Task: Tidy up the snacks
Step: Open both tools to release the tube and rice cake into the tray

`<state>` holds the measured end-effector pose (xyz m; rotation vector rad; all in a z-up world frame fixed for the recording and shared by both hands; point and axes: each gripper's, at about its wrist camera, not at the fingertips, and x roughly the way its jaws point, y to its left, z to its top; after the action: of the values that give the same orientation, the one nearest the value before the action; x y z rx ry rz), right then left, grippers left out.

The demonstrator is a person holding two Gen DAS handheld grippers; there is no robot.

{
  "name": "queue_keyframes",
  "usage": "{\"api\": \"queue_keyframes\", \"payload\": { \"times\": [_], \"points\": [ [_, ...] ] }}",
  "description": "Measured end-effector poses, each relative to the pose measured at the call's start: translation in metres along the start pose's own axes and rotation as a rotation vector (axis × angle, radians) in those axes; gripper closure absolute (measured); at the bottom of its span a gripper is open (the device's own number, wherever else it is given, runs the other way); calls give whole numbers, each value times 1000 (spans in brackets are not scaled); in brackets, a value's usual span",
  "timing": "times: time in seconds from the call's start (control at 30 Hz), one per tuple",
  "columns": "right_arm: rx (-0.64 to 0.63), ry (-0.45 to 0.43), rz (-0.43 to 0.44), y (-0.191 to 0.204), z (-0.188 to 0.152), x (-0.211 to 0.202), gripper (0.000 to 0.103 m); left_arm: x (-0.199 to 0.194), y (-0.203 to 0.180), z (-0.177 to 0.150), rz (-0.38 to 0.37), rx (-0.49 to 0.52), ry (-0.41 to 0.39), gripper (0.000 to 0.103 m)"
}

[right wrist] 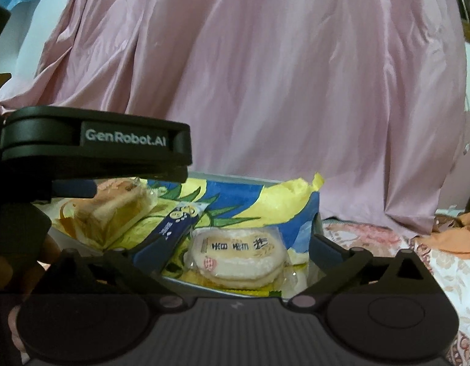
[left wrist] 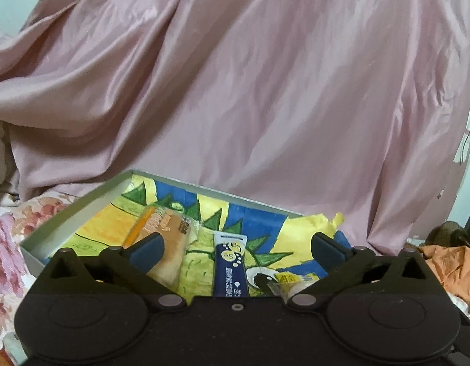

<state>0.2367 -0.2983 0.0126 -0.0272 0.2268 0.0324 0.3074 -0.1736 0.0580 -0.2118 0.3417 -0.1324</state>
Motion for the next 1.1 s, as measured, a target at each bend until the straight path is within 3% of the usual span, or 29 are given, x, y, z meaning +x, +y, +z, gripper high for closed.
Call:
{"api": "queue_keyframes", "payload": {
  "times": [0.23, 0.67, 1.1],
  "points": [
    [1, -83, -30, 2, 2, -18, 0, -29, 7, 5, 24, 6, -63, 1],
    [-4, -178, -38, 2, -1, -71, 0, -93, 43, 6, 85, -13, -106, 1],
    [4, -175, -69, 7, -9, -103, 0, -154, 84, -8, 145, -19, -109, 1]
  ]
}}
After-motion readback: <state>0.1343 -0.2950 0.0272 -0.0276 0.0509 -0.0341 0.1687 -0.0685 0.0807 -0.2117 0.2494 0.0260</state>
